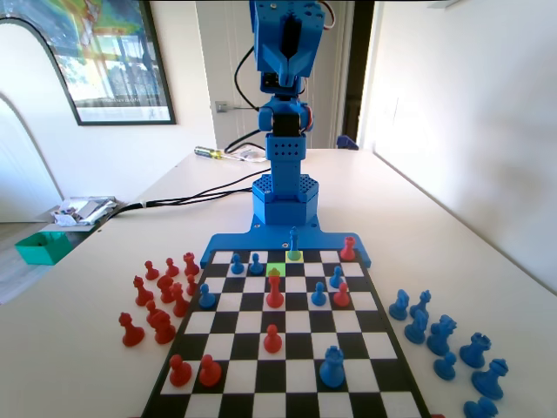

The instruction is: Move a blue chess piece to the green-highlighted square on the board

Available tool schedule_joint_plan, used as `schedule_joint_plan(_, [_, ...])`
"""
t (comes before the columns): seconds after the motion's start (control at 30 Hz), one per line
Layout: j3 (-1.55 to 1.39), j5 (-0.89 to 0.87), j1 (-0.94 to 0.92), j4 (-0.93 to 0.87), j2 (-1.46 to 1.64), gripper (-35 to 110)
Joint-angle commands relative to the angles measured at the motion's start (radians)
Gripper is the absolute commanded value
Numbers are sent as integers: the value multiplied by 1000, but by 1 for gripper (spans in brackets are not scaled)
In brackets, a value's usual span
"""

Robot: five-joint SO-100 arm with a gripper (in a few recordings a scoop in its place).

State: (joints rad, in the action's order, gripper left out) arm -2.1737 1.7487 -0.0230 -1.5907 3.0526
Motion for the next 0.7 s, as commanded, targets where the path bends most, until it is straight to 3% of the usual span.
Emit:
schedule_joint_plan(0.0, [-8, 6, -8, 18, 3, 6])
schedule_joint_plan(0.3, [-6, 18, 6, 18, 3, 2])
schedule_joint_plan(0.67, [173, 225, 74, 0, -123, 1])
